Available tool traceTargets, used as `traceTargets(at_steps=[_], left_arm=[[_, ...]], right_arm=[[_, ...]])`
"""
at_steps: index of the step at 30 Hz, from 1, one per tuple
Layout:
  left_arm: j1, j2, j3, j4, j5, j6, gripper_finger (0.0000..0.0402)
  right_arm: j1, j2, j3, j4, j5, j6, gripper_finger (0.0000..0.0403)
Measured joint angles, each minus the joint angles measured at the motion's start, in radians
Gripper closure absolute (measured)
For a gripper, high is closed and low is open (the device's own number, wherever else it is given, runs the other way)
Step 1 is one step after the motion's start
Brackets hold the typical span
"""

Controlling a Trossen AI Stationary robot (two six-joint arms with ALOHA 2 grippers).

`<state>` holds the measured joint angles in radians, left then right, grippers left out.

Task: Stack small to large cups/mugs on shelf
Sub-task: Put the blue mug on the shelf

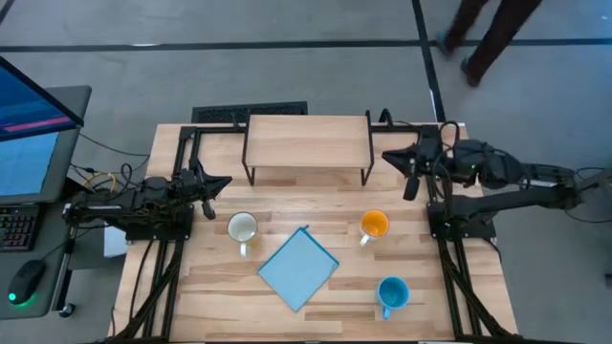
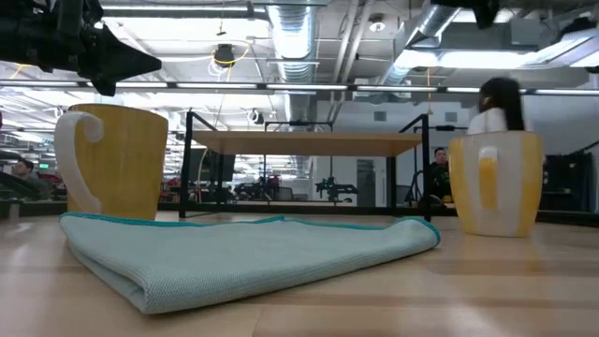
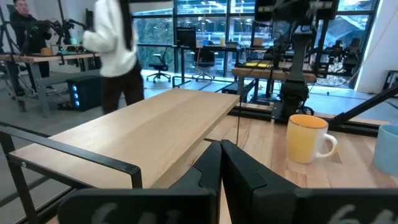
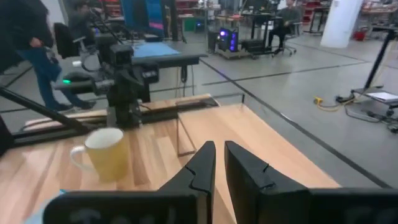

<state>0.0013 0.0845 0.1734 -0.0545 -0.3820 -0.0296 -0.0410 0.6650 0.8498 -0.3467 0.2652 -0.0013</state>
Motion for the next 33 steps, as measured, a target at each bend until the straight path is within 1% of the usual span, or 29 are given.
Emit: traceTargets(at_steps=[3, 6, 12, 19, 25, 28, 31, 33], left_arm=[[0.000, 0.000, 0.000, 0.000, 0.000, 0.000, 0.0401], [0.000, 0.000, 0.000, 0.000, 0.000, 0.000, 0.0401], [0.000, 0.000, 0.000, 0.000, 0.000, 0.000, 0.0401], [0.000, 0.000, 0.000, 0.000, 0.000, 0.000, 0.0401], [0.000, 0.000, 0.000, 0.000, 0.000, 0.000, 0.0401], [0.000, 0.000, 0.000, 0.000, 0.001, 0.000, 0.0401], [0.000, 0.000, 0.000, 0.000, 0.001, -0.009, 0.0401], [0.000, 0.000, 0.000, 0.000, 0.001, -0.015, 0.0401]], right_arm=[[0.000, 0.065, 0.100, -0.030, -0.006, 0.003, 0.0343], [0.000, 0.117, 0.194, -0.081, -0.006, 0.045, 0.0343], [0.000, 0.199, 0.356, -0.252, -0.006, 0.080, 0.0343], [0.000, 0.286, 0.478, -0.378, -0.006, 0.079, 0.0343], [0.000, 0.357, 0.543, -0.496, -0.009, 0.081, 0.0343], [0.000, 0.386, 0.557, -0.562, -0.066, 0.131, 0.0343], [0.000, 0.409, 0.558, -0.618, -0.168, 0.182, 0.0343], [0.006, 0.422, 0.558, -0.646, -0.257, 0.211, 0.0343]])
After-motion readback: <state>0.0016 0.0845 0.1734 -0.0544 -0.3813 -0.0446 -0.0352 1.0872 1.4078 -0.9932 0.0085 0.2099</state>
